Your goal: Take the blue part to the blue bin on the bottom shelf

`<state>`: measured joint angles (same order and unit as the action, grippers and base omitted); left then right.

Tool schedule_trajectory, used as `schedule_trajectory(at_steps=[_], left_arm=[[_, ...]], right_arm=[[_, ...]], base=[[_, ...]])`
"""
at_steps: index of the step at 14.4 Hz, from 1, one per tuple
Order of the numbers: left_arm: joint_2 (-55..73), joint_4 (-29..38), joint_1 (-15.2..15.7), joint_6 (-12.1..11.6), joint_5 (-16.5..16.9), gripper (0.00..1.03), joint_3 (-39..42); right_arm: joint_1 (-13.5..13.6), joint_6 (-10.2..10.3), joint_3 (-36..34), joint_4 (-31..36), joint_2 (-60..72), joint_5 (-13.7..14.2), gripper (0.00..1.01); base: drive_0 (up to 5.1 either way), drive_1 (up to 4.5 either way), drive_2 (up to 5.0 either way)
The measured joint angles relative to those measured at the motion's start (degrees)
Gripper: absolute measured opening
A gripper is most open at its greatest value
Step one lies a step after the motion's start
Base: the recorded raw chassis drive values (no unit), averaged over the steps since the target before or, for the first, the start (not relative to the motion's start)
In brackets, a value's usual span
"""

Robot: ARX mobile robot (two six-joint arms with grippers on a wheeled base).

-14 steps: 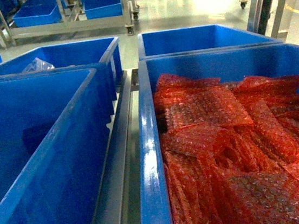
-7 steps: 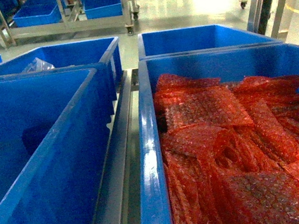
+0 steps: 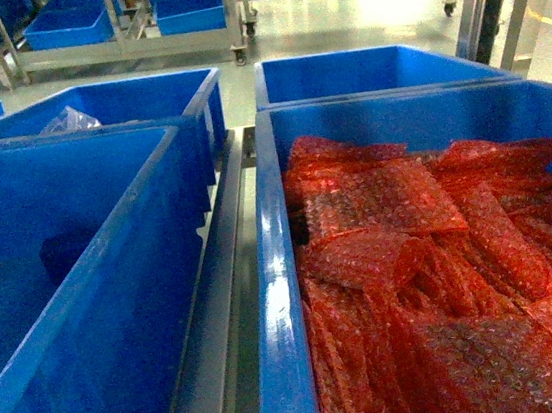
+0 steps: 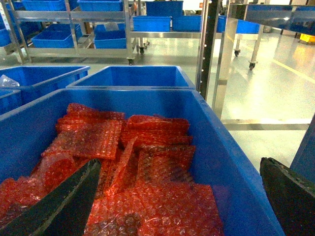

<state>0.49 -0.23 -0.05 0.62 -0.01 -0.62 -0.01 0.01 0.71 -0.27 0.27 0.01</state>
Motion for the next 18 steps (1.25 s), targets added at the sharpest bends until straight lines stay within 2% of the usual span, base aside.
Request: schedule_trajectory(at_steps=[18], left_arm=[[0.0, 0.0, 0.0, 0.0, 0.0, 0.98, 0.0]], right_arm=[[0.0, 0.0, 0.0, 0.0, 0.0, 0.0, 0.98]], base=[[0.0, 0.0, 0.0]])
